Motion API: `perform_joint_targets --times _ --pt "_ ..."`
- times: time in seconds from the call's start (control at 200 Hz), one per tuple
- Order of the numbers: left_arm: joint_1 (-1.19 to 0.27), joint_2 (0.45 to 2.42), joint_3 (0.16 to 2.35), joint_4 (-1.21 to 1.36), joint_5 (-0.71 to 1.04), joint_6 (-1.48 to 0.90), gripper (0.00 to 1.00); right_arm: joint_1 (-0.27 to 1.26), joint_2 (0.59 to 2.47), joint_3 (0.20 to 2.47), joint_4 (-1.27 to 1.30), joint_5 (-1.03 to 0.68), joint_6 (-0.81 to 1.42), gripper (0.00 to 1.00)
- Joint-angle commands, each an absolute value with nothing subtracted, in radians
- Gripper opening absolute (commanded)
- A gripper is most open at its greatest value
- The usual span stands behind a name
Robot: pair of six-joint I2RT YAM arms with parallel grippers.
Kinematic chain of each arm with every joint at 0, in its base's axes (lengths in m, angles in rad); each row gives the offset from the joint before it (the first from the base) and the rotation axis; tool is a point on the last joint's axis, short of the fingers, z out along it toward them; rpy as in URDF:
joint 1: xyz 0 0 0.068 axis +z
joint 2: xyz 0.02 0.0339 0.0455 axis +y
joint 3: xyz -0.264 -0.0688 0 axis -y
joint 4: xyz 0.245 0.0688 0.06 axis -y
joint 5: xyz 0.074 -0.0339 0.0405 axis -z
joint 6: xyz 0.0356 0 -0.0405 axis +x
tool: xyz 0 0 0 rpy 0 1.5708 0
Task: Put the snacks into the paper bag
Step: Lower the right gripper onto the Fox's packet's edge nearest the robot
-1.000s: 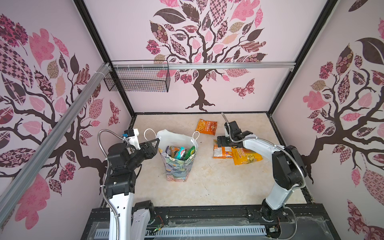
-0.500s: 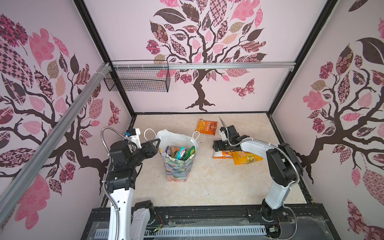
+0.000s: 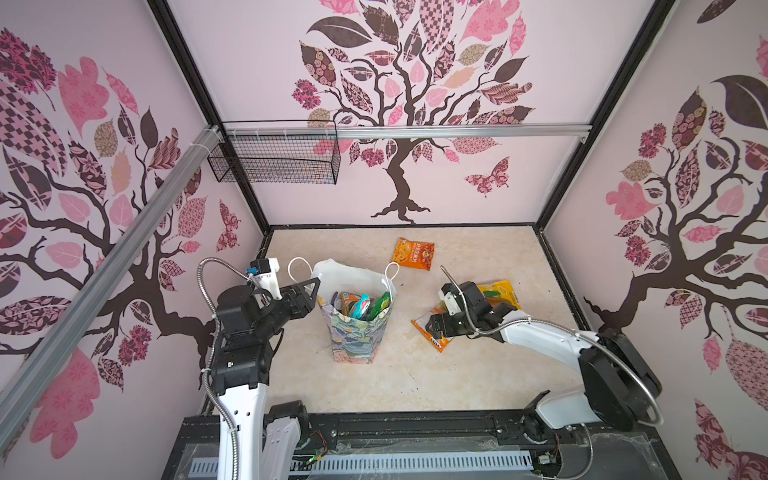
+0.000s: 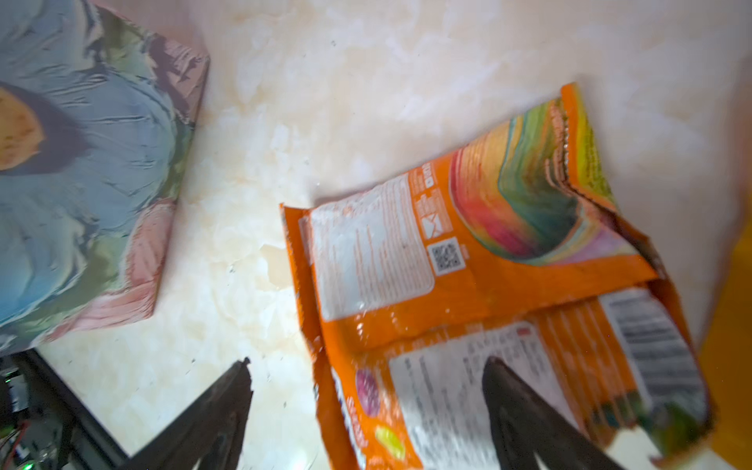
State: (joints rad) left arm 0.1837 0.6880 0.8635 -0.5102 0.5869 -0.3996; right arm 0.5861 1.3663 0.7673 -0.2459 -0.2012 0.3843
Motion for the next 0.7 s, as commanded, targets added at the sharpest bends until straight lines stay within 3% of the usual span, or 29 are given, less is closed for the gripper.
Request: perform_joint_targets --times 0.0,0.165,0.69 --pt "0.187 0.687 0.848 -0.489 0.584 -0.391 0.59 0.584 1.224 0.810 -0.341 -0.178 0.425 0.90" --pt "0.188 0.692 0.852 -0.491 0.594 -0.390 0.58 0.571 1.109 0.756 -0.362 0.022 0.424 0.89" --pt "0.084 0.721 0.894 -0.562 0.513 -0.347 0.60 0.460 1.444 0.715 -0.144 -0.071 0.413 0.78"
